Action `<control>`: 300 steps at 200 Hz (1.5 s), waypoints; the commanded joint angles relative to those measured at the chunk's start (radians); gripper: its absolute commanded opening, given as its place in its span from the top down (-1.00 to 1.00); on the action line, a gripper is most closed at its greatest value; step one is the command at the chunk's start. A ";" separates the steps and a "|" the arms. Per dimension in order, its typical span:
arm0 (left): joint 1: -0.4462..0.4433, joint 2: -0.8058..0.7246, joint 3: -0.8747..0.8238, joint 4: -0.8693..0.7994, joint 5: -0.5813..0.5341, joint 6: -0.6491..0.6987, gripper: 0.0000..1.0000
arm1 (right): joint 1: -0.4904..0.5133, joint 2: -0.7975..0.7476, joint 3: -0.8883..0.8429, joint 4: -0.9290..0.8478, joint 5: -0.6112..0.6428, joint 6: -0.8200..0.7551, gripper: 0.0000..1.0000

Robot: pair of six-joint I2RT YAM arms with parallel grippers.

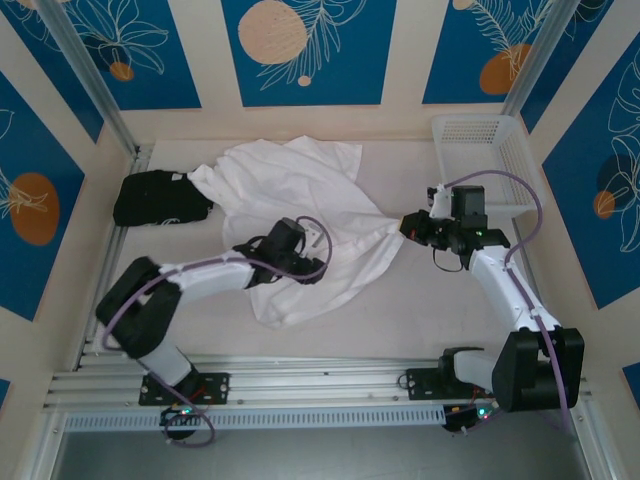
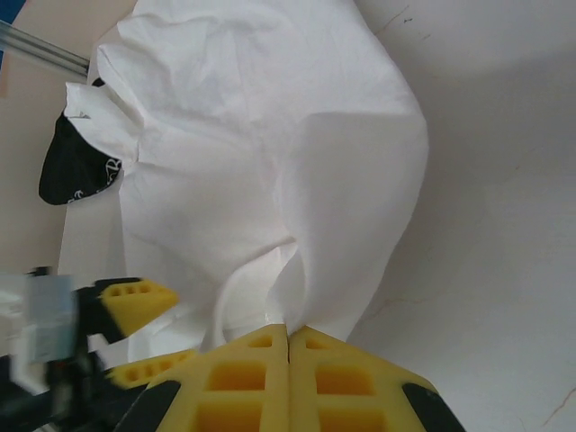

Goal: Fold the inside-out t-shirt

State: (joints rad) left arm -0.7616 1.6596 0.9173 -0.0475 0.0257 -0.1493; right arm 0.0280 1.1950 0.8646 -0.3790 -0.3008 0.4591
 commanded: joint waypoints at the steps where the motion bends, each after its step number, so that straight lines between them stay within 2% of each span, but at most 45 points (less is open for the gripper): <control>1: -0.009 0.092 0.078 0.031 -0.018 0.058 -0.21 | -0.006 -0.009 0.013 0.014 0.000 -0.013 1.00; 36: -0.008 0.218 0.158 0.074 0.015 0.061 0.30 | -0.008 -0.003 -0.005 0.027 0.001 -0.005 1.00; 53: -0.007 0.241 0.179 0.089 0.030 0.051 0.79 | -0.007 0.003 -0.018 0.039 0.004 -0.004 1.00; 63: -0.003 0.235 0.185 0.090 0.036 0.044 1.00 | -0.007 0.011 -0.020 0.039 0.008 -0.004 0.98; 77: 0.001 0.198 0.172 0.105 0.041 0.035 1.00 | -0.005 0.021 -0.008 0.018 0.034 -0.012 0.86; 85: 0.005 0.165 0.156 0.115 0.042 0.024 1.00 | -0.004 0.021 0.004 -0.011 0.082 -0.020 0.71; 103: 0.021 0.077 0.109 0.140 0.054 -0.011 1.00 | -0.003 -0.005 0.032 -0.086 0.280 -0.013 0.08; 116: 0.033 0.013 0.080 0.147 0.064 -0.039 1.00 | 0.014 -0.062 0.024 -0.096 0.388 -0.020 -0.19; 139: 0.058 -0.083 0.036 0.143 0.091 -0.076 1.00 | 0.180 -0.184 -0.033 -0.001 0.445 -0.127 -0.60; 174: 0.104 -0.192 0.001 0.122 0.141 -0.129 1.00 | 0.546 -0.220 -0.118 0.191 0.421 -0.322 -0.61; 195: 0.129 -0.230 -0.003 0.105 0.176 -0.149 1.00 | 0.694 -0.183 -0.202 0.370 0.349 -0.400 -0.58; 213: 0.147 -0.253 0.001 0.079 0.199 -0.162 1.00 | 0.783 -0.108 -0.251 0.499 0.314 -0.459 -0.52; 238: 0.154 -0.283 -0.001 0.051 0.200 -0.167 1.00 | 0.863 0.028 -0.313 0.705 0.327 -0.547 -0.48; 300: 0.157 -0.318 0.050 -0.048 0.236 -0.193 1.00 | 0.860 0.309 -0.317 0.972 0.413 -0.618 -0.39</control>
State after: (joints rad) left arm -0.6125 1.3762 0.9237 -0.0235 0.2211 -0.3176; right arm 0.8883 1.4483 0.5476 0.4084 0.0593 -0.0914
